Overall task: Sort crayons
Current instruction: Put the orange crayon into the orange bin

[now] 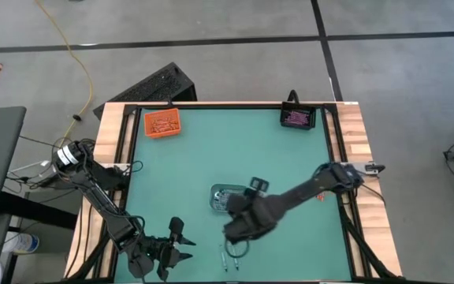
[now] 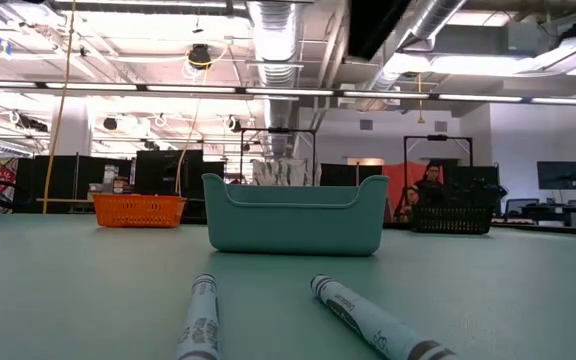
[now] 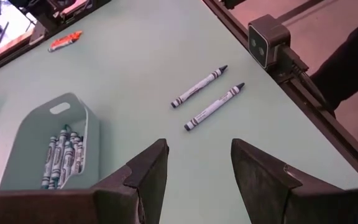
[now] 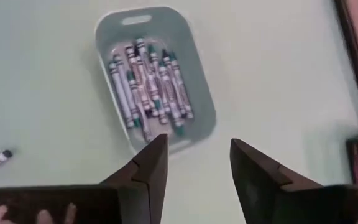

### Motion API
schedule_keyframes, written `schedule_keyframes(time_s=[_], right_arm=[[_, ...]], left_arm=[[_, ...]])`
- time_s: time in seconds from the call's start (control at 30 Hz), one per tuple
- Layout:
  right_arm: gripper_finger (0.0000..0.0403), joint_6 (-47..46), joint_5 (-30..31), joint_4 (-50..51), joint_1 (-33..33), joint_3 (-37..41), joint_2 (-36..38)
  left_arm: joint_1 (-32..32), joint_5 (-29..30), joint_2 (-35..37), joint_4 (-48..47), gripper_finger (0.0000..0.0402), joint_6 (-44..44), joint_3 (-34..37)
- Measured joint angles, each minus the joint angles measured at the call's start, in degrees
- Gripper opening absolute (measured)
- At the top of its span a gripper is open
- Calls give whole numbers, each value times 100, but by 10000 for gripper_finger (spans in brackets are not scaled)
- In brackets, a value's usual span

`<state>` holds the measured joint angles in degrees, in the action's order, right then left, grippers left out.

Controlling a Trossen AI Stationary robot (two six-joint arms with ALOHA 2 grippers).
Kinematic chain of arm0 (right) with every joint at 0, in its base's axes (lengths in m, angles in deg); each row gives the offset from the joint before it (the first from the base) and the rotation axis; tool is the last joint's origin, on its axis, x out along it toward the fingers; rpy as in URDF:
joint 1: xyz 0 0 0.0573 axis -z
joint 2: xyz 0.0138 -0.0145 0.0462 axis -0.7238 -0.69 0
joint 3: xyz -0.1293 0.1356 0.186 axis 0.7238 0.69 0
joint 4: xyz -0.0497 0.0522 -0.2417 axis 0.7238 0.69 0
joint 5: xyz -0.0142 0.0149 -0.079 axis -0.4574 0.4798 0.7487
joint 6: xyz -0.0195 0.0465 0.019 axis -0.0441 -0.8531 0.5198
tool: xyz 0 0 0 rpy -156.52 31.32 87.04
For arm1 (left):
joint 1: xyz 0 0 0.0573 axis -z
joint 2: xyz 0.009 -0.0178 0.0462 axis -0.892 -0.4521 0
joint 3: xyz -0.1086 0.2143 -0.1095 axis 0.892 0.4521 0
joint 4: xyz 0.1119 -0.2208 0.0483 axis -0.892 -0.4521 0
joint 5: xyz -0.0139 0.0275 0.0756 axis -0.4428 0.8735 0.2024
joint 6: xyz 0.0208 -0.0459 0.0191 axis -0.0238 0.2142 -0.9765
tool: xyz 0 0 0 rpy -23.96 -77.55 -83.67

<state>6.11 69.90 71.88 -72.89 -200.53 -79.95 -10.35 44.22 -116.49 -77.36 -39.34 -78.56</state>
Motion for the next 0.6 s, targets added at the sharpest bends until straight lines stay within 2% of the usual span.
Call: schedule_keyframes(time_s=[0.17,0.37,0.6], right_arm=[[160,-996,355,-19,-523,1061,818],[159,-3014,426,-168,-1152,3124,1968],[159,-4981,-560,-1011,-1394,5420,3025]], left_arm=[[-7,2,2,13,167,-58,-1],[-13,2,2,31,167,-65,0],[-71,2,2,79,167,-60,0]])
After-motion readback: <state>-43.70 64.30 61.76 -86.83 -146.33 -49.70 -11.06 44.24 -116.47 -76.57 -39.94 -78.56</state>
